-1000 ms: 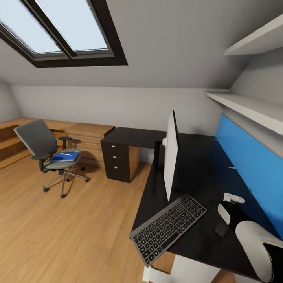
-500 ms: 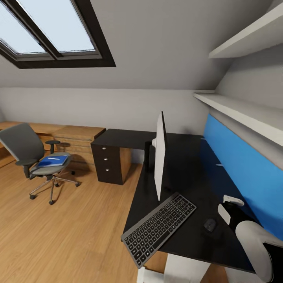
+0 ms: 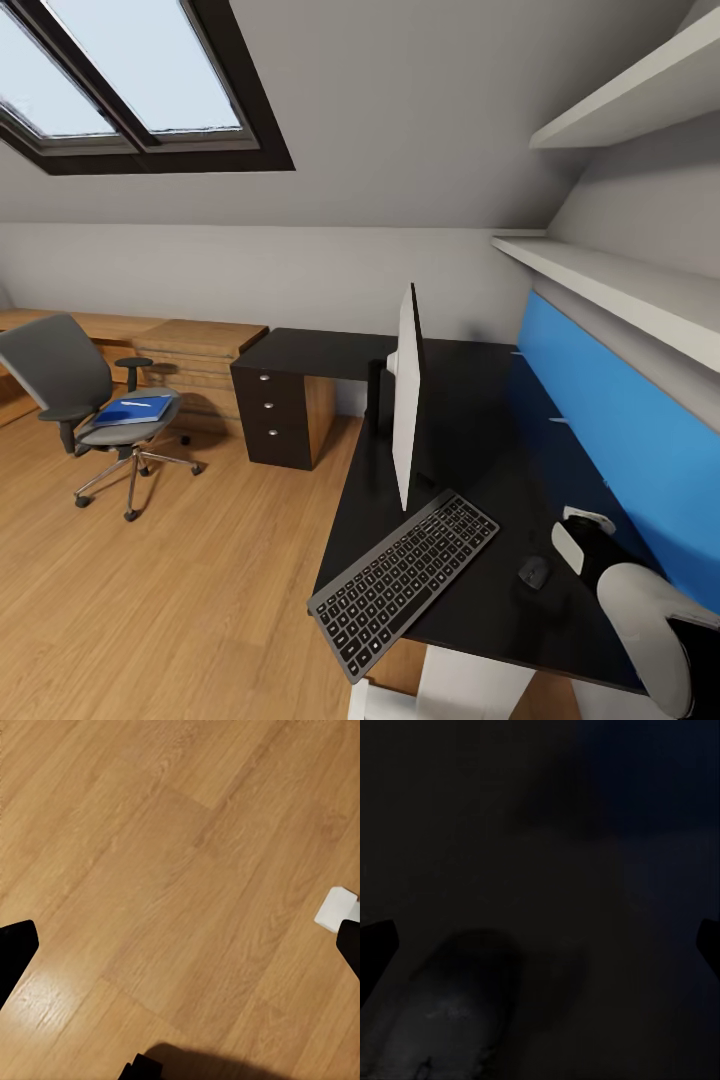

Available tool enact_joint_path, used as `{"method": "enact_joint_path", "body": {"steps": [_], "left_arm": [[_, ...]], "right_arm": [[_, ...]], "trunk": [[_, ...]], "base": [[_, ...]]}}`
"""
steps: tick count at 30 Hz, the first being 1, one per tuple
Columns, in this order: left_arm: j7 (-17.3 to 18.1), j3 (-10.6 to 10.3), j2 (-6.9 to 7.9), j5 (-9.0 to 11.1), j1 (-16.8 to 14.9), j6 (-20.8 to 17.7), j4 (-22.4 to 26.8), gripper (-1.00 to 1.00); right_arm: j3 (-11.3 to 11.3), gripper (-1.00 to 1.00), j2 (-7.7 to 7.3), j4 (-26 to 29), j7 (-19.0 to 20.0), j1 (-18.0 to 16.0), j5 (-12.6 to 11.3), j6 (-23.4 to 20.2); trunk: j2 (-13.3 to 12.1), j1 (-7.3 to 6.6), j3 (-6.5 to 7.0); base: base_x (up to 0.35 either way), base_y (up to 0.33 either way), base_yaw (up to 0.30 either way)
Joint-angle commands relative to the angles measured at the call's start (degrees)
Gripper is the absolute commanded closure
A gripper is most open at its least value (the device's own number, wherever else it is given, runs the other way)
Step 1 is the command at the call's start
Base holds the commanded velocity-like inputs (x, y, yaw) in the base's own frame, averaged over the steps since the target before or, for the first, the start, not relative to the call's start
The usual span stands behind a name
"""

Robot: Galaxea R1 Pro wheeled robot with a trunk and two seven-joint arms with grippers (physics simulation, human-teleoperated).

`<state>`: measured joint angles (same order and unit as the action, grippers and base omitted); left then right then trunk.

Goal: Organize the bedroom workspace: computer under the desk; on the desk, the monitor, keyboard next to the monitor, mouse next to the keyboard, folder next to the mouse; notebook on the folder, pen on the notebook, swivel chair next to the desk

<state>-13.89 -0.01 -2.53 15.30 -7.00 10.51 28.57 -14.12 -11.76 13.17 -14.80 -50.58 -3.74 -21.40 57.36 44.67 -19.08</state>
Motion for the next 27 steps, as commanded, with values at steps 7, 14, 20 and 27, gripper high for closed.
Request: {"method": "enact_joint_path", "body": {"steps": [7,14,20,27], "left_arm": [[-0.1,0.0,-0.04,0.3,0.0,0.3,0.0,-1.0],[-0.1,0.0,-0.02,0.3,0.0,0.3,0.1,-1.0],[-0.1,0.0,-0.02,0.3,0.0,0.3,0.1,-1.0],[-0.1,0.0,-0.02,0.3,0.0,0.3,0.1,-1.0]], "right_arm": [[0.1,-1.0,1.61,-0.4,2.6,0.0,-0.4,-2.3],[0.2,-1.0,3.07,-0.5,3.8,0.0,-0.3,-4.0],[0.2,-1.0,3.13,-0.4,4.0,0.0,-0.4,-4.1],[0.1,-1.0,3.05,-0.4,4.2,0.0,-0.5,-4.2]], "trunk": [[0.0,0.0,-0.07],[0.0,0.0,-0.07],[0.0,0.0,-0.07],[0.0,0.0,-0.07]], "base": [[0.0,0.0,0.0],[0.0,0.0,0.0],[0.0,0.0,0.0],[0.0,0.0,0.0]]}}
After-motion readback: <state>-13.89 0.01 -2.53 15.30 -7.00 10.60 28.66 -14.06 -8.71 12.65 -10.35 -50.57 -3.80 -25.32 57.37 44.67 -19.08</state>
